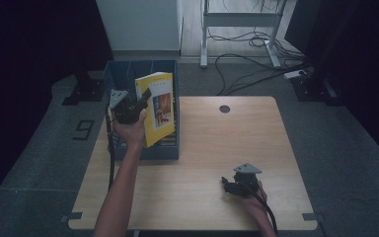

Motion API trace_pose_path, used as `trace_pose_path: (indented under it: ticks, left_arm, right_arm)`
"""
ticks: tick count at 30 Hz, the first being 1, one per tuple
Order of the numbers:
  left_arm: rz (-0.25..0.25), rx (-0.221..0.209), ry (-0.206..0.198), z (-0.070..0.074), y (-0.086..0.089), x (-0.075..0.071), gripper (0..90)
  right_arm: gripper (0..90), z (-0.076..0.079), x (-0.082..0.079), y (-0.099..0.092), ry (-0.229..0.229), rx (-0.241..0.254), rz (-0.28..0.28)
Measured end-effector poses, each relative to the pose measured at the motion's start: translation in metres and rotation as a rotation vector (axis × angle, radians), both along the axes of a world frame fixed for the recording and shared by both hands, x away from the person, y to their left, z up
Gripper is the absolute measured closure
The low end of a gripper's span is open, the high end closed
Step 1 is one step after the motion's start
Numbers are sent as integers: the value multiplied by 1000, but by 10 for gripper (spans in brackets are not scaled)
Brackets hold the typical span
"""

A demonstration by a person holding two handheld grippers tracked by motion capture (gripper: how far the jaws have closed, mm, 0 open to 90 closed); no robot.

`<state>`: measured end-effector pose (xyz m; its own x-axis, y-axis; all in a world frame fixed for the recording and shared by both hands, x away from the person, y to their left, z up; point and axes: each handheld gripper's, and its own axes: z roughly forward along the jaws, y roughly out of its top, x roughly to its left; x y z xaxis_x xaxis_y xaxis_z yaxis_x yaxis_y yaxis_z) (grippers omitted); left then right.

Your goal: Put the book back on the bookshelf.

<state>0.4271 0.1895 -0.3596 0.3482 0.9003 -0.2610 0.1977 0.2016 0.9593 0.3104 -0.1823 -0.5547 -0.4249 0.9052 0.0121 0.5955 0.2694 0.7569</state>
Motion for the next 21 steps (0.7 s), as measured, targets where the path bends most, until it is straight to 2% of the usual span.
trace_pose_path:
  ticks: [7,21]
  left_arm:
    - [17,28,-7,1,-4,6,754]
    - [31,23,26,-12,-8,22,753]
  right_arm:
    - [247,0,0,0,0,0,0]
    - [247,0,0,0,0,-1,2]
